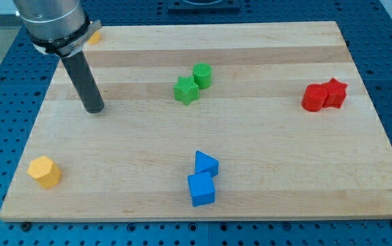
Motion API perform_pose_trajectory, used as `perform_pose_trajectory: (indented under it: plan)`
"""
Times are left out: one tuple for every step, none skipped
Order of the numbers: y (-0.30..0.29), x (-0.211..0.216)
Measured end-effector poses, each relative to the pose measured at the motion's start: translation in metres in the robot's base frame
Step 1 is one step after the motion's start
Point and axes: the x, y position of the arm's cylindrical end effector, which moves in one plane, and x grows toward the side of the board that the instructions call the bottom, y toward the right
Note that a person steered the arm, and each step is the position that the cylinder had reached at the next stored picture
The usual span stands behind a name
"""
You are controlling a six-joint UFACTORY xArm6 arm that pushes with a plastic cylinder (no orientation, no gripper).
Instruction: Slide the yellow heart horizontally to the left of the green blocks
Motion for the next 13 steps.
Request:
perform_pose_trajectory:
  plan:
    - [0.000, -0.003]
    - [0.001, -0.049]
    - [0.010, -0.067]
    - [0.012, -0.067]
    - [0.015, -0.068]
    - [0.039, -0.107]
    - [0.046, -0.168]
    - [0.035, -0.217]
    - [0.009, -0.235]
    - [0.008, -0.236]
    - [-0.002, -0.236]
    - [-0.041, -0.235]
    - [-0.094, -0.235]
